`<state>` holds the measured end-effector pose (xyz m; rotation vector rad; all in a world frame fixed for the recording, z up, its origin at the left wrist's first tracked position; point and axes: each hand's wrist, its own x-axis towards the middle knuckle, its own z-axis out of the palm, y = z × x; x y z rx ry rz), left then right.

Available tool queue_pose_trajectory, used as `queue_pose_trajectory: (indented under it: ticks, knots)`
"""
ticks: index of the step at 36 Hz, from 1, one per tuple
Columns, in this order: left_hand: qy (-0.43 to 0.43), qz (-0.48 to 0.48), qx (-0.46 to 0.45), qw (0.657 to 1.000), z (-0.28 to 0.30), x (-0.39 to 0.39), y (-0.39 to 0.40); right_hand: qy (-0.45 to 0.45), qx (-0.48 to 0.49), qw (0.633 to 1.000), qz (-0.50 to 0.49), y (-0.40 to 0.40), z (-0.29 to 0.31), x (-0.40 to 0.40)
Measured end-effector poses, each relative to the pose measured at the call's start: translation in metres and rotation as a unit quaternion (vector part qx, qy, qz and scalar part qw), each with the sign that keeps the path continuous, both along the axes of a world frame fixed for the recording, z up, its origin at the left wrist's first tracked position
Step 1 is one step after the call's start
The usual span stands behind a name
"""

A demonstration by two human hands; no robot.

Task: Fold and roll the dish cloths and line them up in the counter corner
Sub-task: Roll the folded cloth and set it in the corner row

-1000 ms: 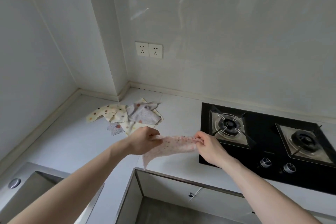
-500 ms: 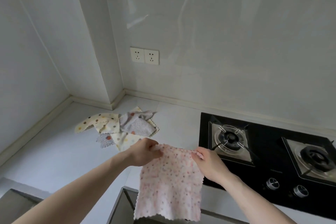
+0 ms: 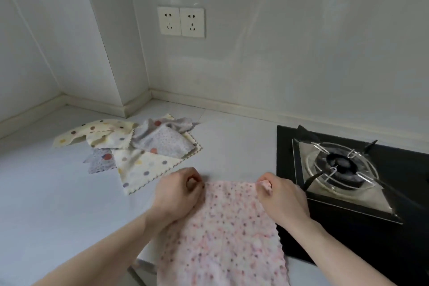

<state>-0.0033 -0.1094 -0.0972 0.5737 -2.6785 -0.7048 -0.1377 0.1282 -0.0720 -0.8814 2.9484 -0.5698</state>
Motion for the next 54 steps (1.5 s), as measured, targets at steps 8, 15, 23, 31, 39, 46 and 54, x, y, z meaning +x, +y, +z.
queue_pose_trajectory:
  ticks: [8,15,23,31,39,46,54]
  knots:
    - [0.054,0.007,0.026,0.998,-0.010,0.002,0.005,0.035,-0.121,0.992,0.014,0.006,-0.020,-0.001]
    - [0.102,0.071,0.054,0.991,-0.009,0.008,0.009,-0.015,-0.240,0.970,0.021,0.012,-0.024,-0.005]
    - [0.125,0.100,-0.008,0.987,0.031,0.027,0.031,-0.049,-0.282,0.958,0.001,0.023,0.011,0.001]
    - [0.162,0.056,-0.087,0.981,0.060,0.059,0.058,-0.019,-0.246,0.969,0.026,0.058,0.042,0.049]
    - [0.150,0.007,-0.068,0.986,0.049,0.103,0.073,-0.011,-0.179,0.981,0.068,0.097,0.035,0.089]
    - [0.074,-0.010,-0.080,0.994,0.030,0.132,0.079,-0.013,-0.129,0.986,0.105,0.118,0.017,0.116]
    - [-0.023,-0.009,-0.084,0.996,0.027,0.152,0.084,-0.005,-0.114,0.985,0.129,0.122,-0.006,0.135]
